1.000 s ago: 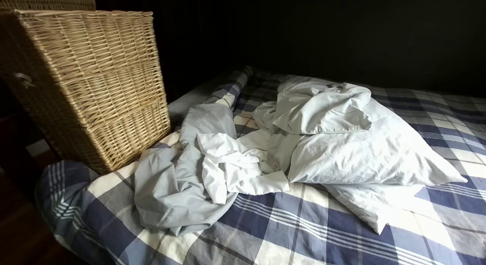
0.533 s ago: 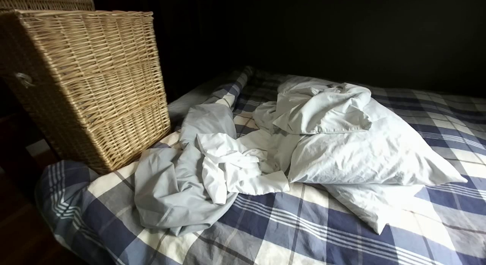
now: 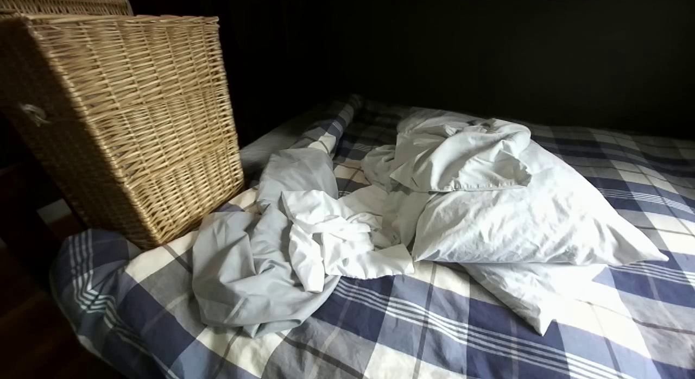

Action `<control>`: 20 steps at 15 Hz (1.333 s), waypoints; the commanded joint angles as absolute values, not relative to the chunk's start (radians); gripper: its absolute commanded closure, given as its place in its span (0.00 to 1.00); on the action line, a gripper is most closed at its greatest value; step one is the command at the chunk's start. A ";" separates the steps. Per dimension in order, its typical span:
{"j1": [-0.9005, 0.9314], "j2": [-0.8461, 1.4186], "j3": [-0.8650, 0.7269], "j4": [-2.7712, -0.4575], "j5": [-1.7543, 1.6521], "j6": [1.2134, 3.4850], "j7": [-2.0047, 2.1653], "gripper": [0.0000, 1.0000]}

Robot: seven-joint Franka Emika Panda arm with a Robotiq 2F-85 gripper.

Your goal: Open the lid of the laundry basket

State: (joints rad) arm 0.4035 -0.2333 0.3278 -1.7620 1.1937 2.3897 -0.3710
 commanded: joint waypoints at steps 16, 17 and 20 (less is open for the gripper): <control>0.257 -0.259 0.307 -1.823 0.513 2.586 0.024 0.00; 0.240 -0.281 0.295 -1.840 0.452 2.576 0.063 0.00; 0.186 -0.346 0.271 -1.893 0.286 2.517 0.166 0.00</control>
State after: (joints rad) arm 0.2340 -0.2514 0.2832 -1.8048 0.4283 2.5823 0.0518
